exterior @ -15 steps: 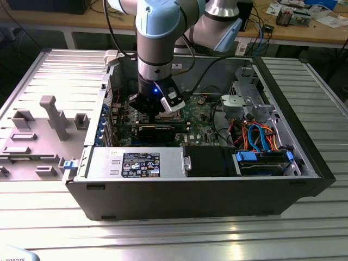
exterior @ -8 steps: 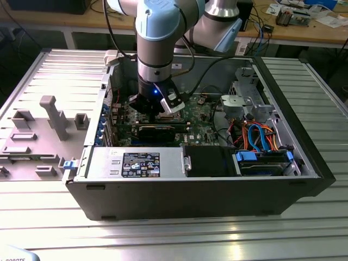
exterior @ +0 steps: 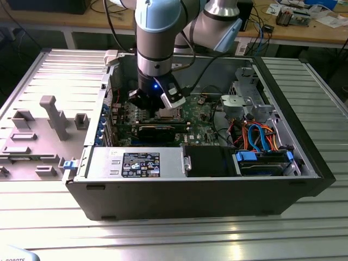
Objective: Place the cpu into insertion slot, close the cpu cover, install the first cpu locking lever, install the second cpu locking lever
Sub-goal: 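Install the second cpu locking lever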
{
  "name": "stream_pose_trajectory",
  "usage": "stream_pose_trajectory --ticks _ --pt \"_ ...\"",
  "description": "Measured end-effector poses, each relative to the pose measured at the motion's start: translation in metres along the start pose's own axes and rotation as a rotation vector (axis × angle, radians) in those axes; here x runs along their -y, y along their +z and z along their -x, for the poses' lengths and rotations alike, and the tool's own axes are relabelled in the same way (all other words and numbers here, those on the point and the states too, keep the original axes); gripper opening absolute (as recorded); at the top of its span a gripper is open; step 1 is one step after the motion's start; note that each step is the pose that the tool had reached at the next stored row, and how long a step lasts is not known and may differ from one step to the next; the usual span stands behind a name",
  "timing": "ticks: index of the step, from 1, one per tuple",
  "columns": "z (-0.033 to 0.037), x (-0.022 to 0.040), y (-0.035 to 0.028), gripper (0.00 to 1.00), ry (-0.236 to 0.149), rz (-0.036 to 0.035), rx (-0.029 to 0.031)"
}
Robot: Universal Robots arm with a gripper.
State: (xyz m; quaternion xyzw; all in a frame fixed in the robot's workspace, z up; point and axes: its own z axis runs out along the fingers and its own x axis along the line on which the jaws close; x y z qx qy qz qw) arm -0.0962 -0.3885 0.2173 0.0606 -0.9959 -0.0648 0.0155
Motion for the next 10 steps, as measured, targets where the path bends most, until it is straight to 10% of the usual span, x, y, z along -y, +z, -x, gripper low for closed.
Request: stream_pose_trajectory --ticks 3,10 --pt "-0.0003 -0.0014 -0.0108 0.11 0.000 0.0001 0.0001" --pt "-0.0003 -0.0015 -0.0115 0.11 0.000 0.0005 0.0000"
